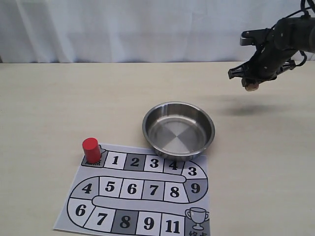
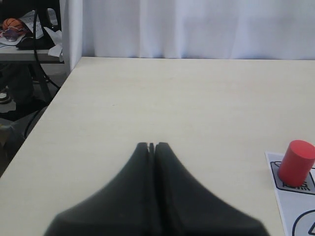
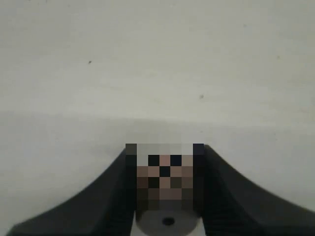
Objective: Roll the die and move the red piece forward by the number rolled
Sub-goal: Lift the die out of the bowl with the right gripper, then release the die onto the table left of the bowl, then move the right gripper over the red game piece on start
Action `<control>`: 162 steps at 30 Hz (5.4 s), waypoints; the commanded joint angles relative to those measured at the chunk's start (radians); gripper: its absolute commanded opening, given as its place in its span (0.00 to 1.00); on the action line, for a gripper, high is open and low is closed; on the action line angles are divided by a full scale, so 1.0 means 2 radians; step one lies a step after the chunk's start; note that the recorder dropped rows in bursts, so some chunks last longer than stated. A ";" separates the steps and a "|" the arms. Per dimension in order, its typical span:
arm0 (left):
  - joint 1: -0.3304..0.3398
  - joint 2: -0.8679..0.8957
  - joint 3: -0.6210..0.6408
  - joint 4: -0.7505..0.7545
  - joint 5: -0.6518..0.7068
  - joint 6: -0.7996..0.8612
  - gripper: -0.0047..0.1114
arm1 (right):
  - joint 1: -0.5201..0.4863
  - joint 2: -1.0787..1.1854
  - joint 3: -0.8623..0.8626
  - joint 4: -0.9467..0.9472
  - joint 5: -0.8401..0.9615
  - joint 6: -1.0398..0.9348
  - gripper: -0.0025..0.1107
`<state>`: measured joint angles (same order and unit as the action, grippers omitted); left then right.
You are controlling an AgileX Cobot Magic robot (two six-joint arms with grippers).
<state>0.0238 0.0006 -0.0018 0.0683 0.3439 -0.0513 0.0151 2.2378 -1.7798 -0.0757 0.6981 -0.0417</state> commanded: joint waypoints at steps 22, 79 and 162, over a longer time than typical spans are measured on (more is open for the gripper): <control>0.000 0.000 0.001 0.000 -0.007 -0.003 0.04 | 0.004 0.056 -0.047 0.427 0.005 -0.372 0.86; 0.000 0.000 0.001 0.000 -0.007 -0.003 0.04 | 0.306 -0.020 -0.046 0.122 0.119 -0.108 0.06; 0.000 0.000 0.001 0.000 -0.007 -0.003 0.04 | 0.398 0.016 -0.046 0.135 0.037 -0.241 0.64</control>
<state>0.0238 0.0006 -0.0018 0.0683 0.3439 -0.0513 0.8077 2.2496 -1.8696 0.2194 0.8054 -0.5124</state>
